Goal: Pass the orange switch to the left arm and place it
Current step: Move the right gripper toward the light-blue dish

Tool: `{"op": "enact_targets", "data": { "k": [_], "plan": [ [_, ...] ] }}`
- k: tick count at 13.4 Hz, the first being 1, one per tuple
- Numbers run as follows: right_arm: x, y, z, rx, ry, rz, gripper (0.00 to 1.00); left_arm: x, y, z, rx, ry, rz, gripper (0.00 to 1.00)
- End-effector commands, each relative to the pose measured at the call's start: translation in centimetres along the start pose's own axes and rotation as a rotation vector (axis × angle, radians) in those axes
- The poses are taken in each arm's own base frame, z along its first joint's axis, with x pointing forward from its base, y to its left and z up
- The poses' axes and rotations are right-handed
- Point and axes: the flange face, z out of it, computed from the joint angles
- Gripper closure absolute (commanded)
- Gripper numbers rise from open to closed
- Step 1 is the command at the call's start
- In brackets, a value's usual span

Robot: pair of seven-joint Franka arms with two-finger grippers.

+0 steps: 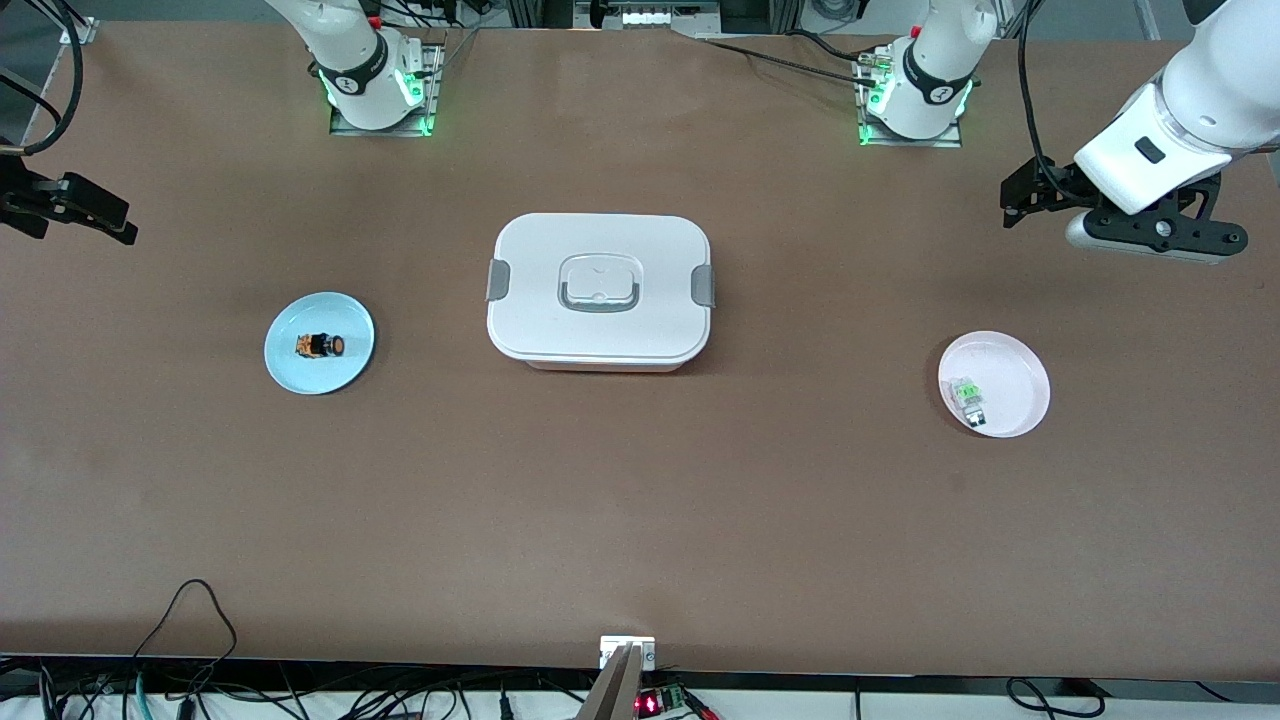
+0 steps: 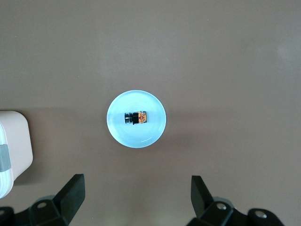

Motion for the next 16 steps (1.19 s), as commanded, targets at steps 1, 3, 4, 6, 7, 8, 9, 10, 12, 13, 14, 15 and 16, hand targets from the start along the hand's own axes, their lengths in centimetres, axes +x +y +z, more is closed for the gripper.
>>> {"op": "enact_targets", "data": {
  "k": [1, 3, 4, 6, 7, 8, 9, 10, 12, 13, 14, 15, 16],
  "plan": [
    [-0.1, -0.2, -0.3, 0.001, 0.008, -0.004, 0.0, 0.2, 0.3, -0.5, -0.016, -0.001, 0.002, 0.0],
    [-0.1, -0.2, -0.4, 0.0, 0.011, -0.003, 0.0, 0.2, 0.3, -0.5, -0.016, -0.001, 0.002, 0.0],
    [-0.1, -0.2, -0.5, 0.001, 0.013, -0.004, 0.0, 0.2, 0.3, -0.5, -0.016, -0.001, 0.002, 0.0],
    [-0.1, -0.2, -0.5, 0.0, 0.013, -0.003, 0.0, 0.2, 0.3, -0.5, -0.016, -0.001, 0.002, 0.0],
    [0.0, -0.2, -0.4, 0.001, 0.011, -0.004, 0.0, 0.2, 0.3, -0.5, -0.016, -0.001, 0.002, 0.0],
    [-0.1, -0.2, -0.5, 0.001, 0.011, -0.006, 0.0, 0.2, 0.3, -0.5, -0.016, -0.001, 0.002, 0.0],
    [-0.1, -0.2, -0.4, 0.003, 0.01, -0.007, 0.0, 0.2, 0.3, -0.5, -0.016, -0.001, 0.002, 0.0],
    [0.0, -0.2, -0.3, 0.001, 0.008, -0.006, 0.0, 0.2, 0.3, -0.5, -0.016, -0.001, 0.004, 0.0],
    [0.0, -0.2, -0.2, 0.003, 0.006, -0.004, 0.0, 0.2, 0.2, -0.5, -0.018, -0.001, 0.004, 0.0],
    [0.3, -0.2, 0.2, 0.003, -0.003, -0.003, 0.0, 0.2, 0.2, -0.5, -0.018, -0.001, 0.005, 0.0],
    [0.5, -0.2, 0.8, 0.003, -0.012, -0.005, 0.0, 0.2, 0.2, -0.5, -0.018, -0.002, 0.005, 0.0],
    [0.9, -0.2, 1.5, 0.002, -0.024, -0.002, 0.0, 0.2, 0.2, -0.5, -0.018, -0.002, 0.005, 0.0],
    [1.6, -0.3, 3.0, 0.002, -0.052, 0.004, 0.0, 0.2, 0.2, -0.5, -0.018, -0.004, 0.006, 0.0]
  ]
}}
